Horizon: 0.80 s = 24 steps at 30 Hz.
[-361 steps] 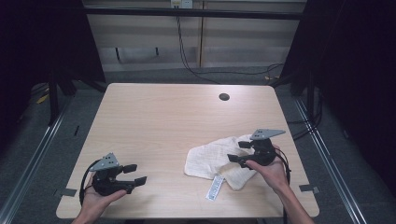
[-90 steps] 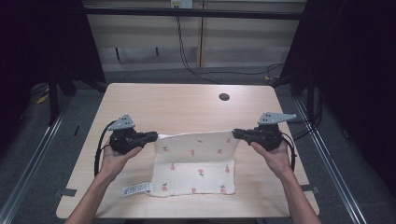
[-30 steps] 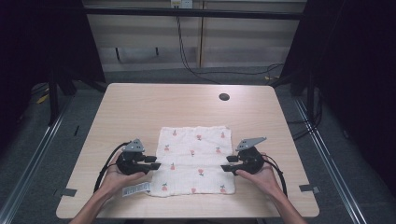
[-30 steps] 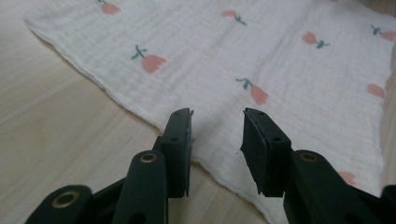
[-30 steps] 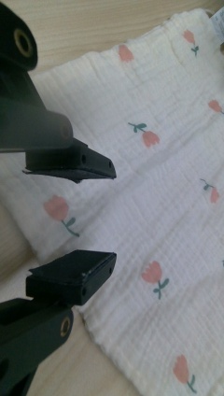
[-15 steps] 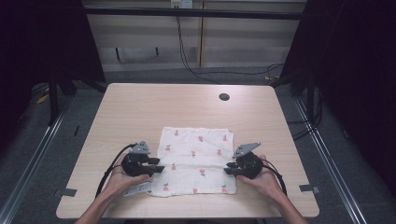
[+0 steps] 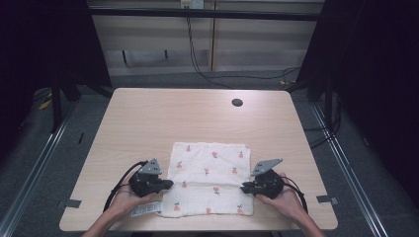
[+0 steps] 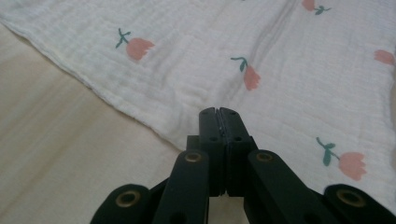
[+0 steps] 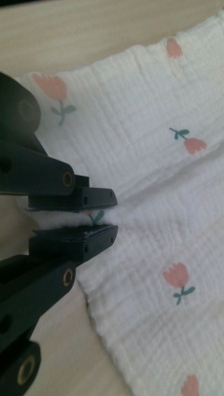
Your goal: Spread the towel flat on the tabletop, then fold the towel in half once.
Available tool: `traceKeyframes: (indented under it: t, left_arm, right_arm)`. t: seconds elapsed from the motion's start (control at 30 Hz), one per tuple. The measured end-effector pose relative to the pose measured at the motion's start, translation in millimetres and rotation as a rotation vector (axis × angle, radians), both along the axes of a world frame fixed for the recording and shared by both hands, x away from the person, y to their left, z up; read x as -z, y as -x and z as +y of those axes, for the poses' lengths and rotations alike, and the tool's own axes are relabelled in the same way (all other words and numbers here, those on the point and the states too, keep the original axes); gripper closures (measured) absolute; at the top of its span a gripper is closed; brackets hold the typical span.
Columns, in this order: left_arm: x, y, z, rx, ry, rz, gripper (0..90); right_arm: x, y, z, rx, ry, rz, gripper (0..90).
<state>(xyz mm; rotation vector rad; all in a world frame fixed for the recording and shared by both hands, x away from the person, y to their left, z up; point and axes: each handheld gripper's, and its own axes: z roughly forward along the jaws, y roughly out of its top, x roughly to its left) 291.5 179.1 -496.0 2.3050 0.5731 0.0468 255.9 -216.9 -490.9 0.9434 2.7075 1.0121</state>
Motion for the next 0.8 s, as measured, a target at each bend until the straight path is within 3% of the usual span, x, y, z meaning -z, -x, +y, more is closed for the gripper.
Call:
traceKeyframes:
  t: [0.13,0.27,0.43,0.5,0.67,0.8]
  left_arm:
    - [-1.5,6.3,1.9,0.018,-0.018,-0.008,89.0]
    - [-2.4,1.0,5.8,0.023,0.001,0.014,84.4]
    - [-13.1,-8.5,19.2,-0.035,0.114,0.037,68.8]
    - [-12.7,-13.2,22.0,-0.062,0.115,0.045,62.6]
    - [-12.8,-20.8,20.5,-0.106,0.102,0.041,52.8]
    - [-18.8,-25.3,16.8,-0.120,0.102,0.014,53.0]
  right_arm:
    - [-0.4,9.8,1.1,-0.020,-0.006,0.010,79.6]
    - [-0.7,9.6,1.2,-0.023,-0.030,0.017,64.5]
    - [-6.9,0.4,-9.2,0.033,-0.122,0.007,55.4]
    - [-8.8,-6.1,-12.9,0.060,-0.146,0.009,50.1]
    - [-14.6,-21.7,-20.8,0.146,-0.172,-0.048,45.8]
    - [-18.9,-25.0,-24.5,0.157,-0.188,-0.062,46.5]
